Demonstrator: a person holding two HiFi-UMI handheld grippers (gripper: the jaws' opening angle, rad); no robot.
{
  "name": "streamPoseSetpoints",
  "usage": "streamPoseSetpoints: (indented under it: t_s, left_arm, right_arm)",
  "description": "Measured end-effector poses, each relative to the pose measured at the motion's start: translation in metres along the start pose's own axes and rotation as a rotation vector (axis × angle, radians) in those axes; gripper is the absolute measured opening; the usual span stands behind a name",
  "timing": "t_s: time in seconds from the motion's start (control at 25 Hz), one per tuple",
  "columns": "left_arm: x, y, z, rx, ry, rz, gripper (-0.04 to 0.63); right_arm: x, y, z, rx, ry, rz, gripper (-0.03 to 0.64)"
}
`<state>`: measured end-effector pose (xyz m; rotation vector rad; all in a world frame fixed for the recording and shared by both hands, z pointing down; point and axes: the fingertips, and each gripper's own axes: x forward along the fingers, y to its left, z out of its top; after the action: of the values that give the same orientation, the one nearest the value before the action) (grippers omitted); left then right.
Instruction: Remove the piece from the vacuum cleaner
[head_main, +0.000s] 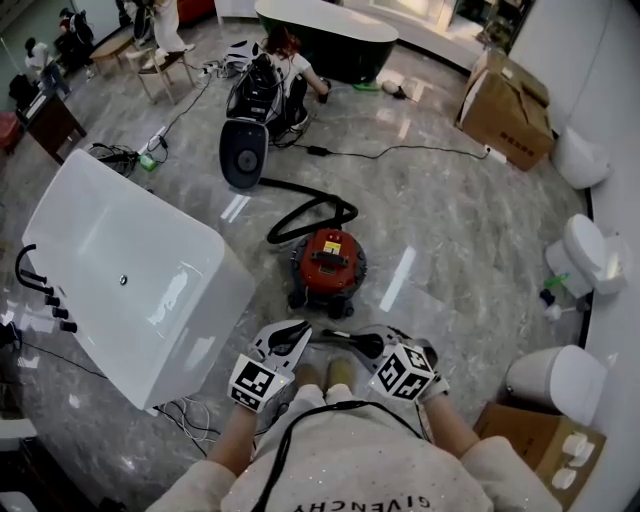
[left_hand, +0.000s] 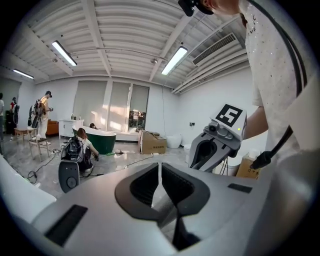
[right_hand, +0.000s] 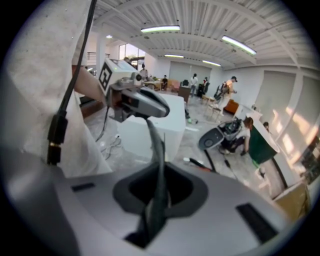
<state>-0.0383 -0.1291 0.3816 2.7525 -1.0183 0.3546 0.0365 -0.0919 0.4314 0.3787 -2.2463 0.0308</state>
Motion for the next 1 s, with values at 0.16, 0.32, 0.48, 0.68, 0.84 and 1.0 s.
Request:
streamPoseSetpoints:
  t_s: [0.16,0.32,0.48,0.68,0.84,1.0]
  left_arm:
    - [-0.004,0.007,0.01,-0.029,-0.033,0.028,0.043]
    - [-0.009,0.012,0.02,-0.058,-0.057,0.038,0.043]
    - [-0.012,0.016,0.025,-0.044,-0.066,0.041,0.043]
    - [-0.014,0.016,0.033,-0.036,-0.071,0.039,0.043]
    - [-0.017,0.017,0.041,-0.025,-0.079,0.042,0.043]
    - [-0.021,0.019,0.043,-0.031,-0.084,0.049,0.043]
  right_arm:
    - [-0.005,-0.002,0.002,0.008,-0.007,-0.001,0.04]
    - [-0.011,-0.004,0.007,0.019,-0.017,0.005,0.04]
    - [-0.016,-0.008,0.018,0.026,-0.038,0.014,0.04]
    - [-0.023,-0.013,0.031,0.026,-0.078,0.006,0.04]
    - [-0.026,-0.017,0.037,0.037,-0.09,0.009,0.041]
    - [-0.026,-0.016,0.041,0.032,-0.094,0.018,0.04]
